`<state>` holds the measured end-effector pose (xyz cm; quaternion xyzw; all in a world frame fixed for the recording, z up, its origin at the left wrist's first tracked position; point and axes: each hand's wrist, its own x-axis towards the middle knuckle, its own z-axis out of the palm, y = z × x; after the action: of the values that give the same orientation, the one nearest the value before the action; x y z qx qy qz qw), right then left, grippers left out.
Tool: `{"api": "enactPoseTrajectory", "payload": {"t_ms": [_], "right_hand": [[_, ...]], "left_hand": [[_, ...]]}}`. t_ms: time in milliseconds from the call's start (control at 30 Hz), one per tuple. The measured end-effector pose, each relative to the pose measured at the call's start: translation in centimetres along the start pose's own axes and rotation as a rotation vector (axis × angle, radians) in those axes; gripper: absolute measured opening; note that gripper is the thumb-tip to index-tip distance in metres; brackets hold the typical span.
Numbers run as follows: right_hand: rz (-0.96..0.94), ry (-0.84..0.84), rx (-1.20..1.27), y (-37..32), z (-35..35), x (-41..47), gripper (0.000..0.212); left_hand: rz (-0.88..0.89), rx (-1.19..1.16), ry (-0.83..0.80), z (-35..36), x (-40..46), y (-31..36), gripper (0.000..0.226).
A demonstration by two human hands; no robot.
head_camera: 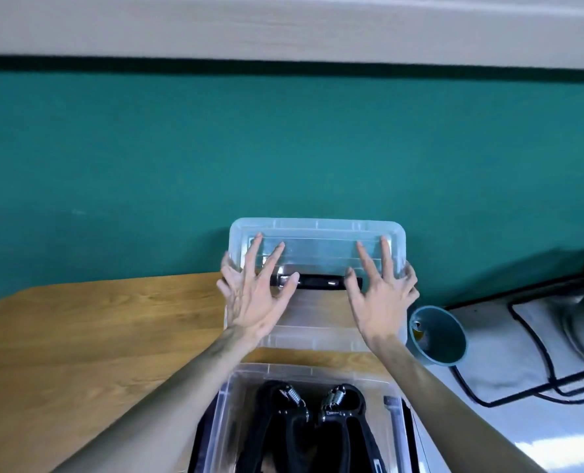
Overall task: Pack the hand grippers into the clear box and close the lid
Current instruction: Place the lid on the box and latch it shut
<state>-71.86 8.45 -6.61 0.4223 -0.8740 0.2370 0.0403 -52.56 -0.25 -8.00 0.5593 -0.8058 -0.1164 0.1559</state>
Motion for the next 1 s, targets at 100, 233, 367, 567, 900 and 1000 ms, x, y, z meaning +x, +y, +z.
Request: {"api": "enactPoseTrajectory", "payload": {"t_ms": [100, 233, 367, 567, 900, 1000], "right_hand": [[-0.006, 0.011, -0.016, -0.2, -2.0, -1.6, 0.049], [-0.012, 0.007, -0.028, 0.7, -3.5, -5.0, 0.049], [0.009, -0.028, -0.070, 2.4, -4.1, -9.8, 0.049], [0.044, -0.127, -0.122, 5.5, -4.5, -16.5, 0.051], [-0.006, -0.397, -0.162, 9.2, -2.5, -23.5, 0.059], [-0.025, -0.377, -0.193, 8.9, -2.0, -23.3, 0.058]], "left_hand": [[-0.006, -0.014, 0.009, -2.0, -1.8, 0.9, 0.066], [-0.008, -0.014, -0.002, -3.2, -5.3, 1.0, 0.064], [-0.002, 0.003, -0.029, -2.9, -10.0, 0.5, 0.063], [-0.001, -0.005, -0.105, -1.2, -16.1, 0.0, 0.063], [-0.036, 0.083, -0.265, 1.0, -22.3, -2.6, 0.064], [-0.031, 0.122, -0.252, 1.2, -22.1, -2.7, 0.063]]}}
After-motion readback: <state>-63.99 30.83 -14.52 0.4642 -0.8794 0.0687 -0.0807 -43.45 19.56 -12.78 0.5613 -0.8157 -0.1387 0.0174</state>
